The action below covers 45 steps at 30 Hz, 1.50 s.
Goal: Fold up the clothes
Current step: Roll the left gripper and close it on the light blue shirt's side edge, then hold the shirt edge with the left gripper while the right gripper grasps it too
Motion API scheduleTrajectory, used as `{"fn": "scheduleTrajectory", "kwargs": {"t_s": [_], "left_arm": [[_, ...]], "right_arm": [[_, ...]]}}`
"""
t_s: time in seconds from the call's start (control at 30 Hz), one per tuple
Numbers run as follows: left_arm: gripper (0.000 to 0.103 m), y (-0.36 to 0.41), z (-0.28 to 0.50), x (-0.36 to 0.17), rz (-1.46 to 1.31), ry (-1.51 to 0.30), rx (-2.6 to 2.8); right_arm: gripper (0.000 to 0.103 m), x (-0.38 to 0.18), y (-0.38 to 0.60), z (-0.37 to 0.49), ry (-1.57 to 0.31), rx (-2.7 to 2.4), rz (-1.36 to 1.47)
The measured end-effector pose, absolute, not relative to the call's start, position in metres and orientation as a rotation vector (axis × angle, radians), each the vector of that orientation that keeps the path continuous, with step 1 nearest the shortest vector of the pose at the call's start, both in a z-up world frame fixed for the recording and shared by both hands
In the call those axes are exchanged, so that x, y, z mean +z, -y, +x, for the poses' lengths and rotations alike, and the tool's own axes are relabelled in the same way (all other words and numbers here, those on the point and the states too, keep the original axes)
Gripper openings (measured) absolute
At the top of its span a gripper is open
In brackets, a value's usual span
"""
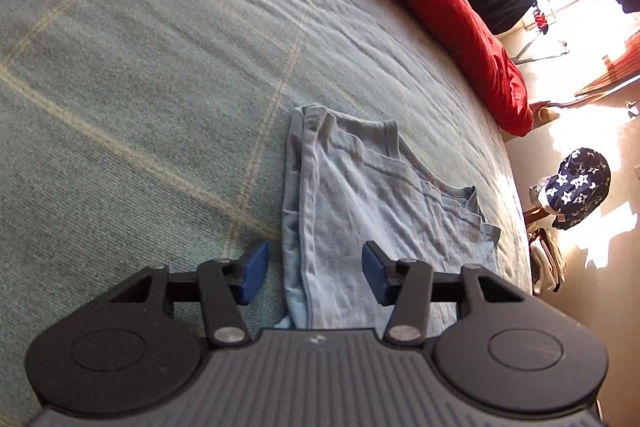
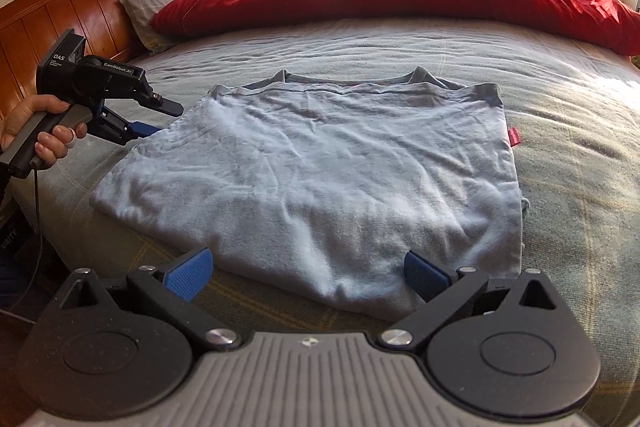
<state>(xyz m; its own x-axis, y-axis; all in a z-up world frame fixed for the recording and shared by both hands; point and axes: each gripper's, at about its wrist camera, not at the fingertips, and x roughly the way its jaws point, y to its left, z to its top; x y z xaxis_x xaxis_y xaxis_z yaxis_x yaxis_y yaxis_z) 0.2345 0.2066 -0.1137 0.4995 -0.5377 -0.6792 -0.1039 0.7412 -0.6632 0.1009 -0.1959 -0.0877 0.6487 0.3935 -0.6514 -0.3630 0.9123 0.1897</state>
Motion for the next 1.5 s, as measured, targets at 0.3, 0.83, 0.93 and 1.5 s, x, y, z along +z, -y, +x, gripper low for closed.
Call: {"fn": "scheduleTrajectory", "kwargs": {"t_s": [0.3, 0.83, 0.93, 1.5], "left_arm": [[0.052, -0.193, 0.247, -0.123, -0.735, -1.107, -0.391], [0.055, -0.187, 0.256, -0.136, -0.785, -1.106, -0.473], [0.056, -0.187, 0.247, -0.136, -0.781, -1.11, -0.488], [0.019, -0.197, 0.225, -0.145, -0.757, -1.152, -0.464]], "right_arm": [[0.103, -0.087, 0.194, 0.103, -0.751, 0.425, 0.04], [0.103, -0.086, 0.192, 0.102, -0.754, 0.426, 0.04], [0.103, -0.086, 0.191, 0.101, -0.752, 0.427, 0.034], [0.103, -0.085, 0.192, 0.097, -0.742, 0.438, 0.05]]}}
